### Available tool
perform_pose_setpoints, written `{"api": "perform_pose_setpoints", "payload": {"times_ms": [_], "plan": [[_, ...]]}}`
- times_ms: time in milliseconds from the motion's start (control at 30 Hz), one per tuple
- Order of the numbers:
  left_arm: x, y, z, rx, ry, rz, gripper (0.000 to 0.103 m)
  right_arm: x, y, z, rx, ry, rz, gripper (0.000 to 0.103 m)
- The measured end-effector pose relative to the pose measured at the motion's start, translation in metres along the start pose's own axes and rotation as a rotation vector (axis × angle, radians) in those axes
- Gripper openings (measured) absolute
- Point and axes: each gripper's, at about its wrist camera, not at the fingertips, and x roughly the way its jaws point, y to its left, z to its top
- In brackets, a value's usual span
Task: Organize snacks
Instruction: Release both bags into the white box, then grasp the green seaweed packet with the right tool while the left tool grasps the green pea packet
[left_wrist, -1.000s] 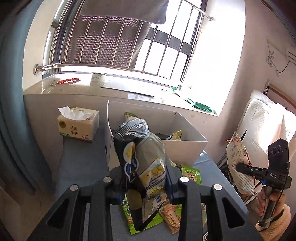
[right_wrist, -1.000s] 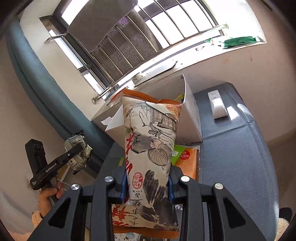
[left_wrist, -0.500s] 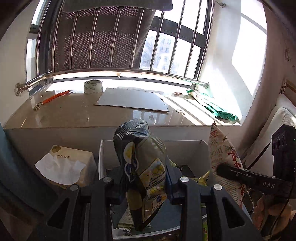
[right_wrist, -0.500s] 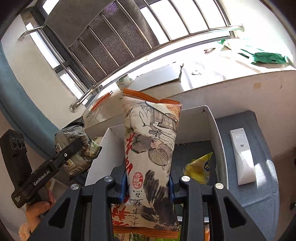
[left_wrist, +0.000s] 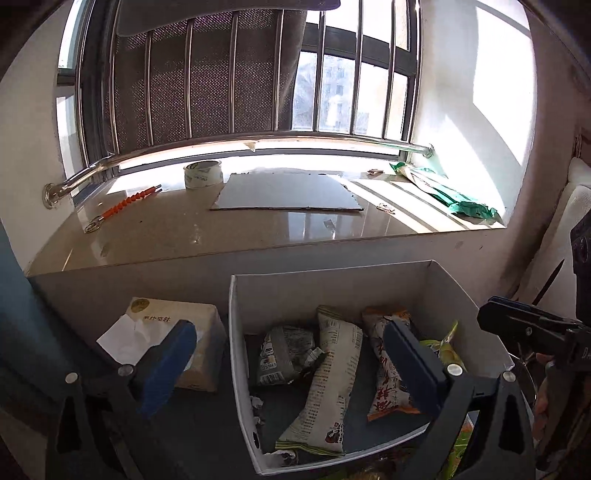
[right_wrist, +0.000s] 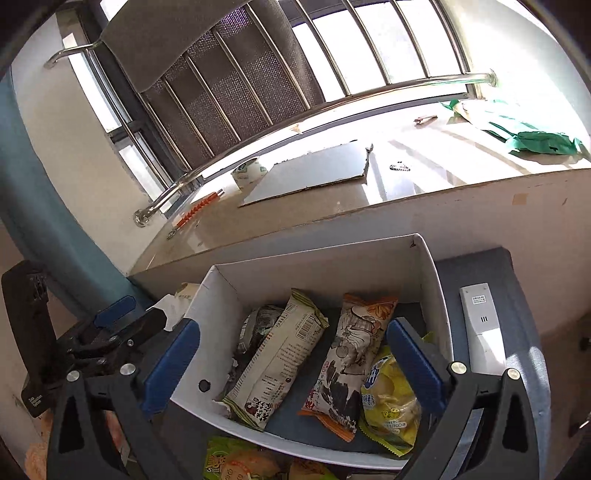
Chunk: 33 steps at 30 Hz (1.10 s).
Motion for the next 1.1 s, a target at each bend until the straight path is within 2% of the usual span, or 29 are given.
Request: {"api": "perform_pose_setpoints", "payload": {"times_ms": [133,267,433,600,767,867,933,1100], "plan": [[-0.039,-0.003,-0.009,0.005,-0.053,-0.022,0.103,-0.029,0.019,-0.016,-0.112,-0.032,0.001,0.103],[-0.084,-0.014,-0.031,0.027,-0.112,-0.062,0.103,-0.065,0.026,-0.038,-0.158,-0.074,0.019,0.103],[-0.131,-0.031,-0.074,0.045,-0.145,-0.129,0.103,-0.11,0.014,-0.078,-0.147,-0.102,0.01,0.103],[-0.155,-0.04,-0.126,0.005,-0.141,-0.159,0.103,-0.142,-0.008,-0.135,-0.083,-0.088,-0.018,0.103],[-0.161,-0.041,-0.172,-0.071,-0.113,-0.177,0.103,-0.147,-0.022,-0.192,0.032,-0.043,-0.098,0.103],[-0.172,-0.042,-0.195,-0.136,-0.125,-0.195,0.103,-0.137,-0.015,-0.212,-0.014,0.027,-0.128,0.103],[-0.181,-0.044,-0.205,-0.155,-0.132,-0.22,0.103,-0.134,-0.01,-0.219,-0.035,0.046,-0.14,0.103],[-0.195,-0.05,-0.223,-0.133,-0.162,-0.175,0.103,-0.129,-0.001,-0.224,-0.046,0.039,-0.15,0.103]]}}
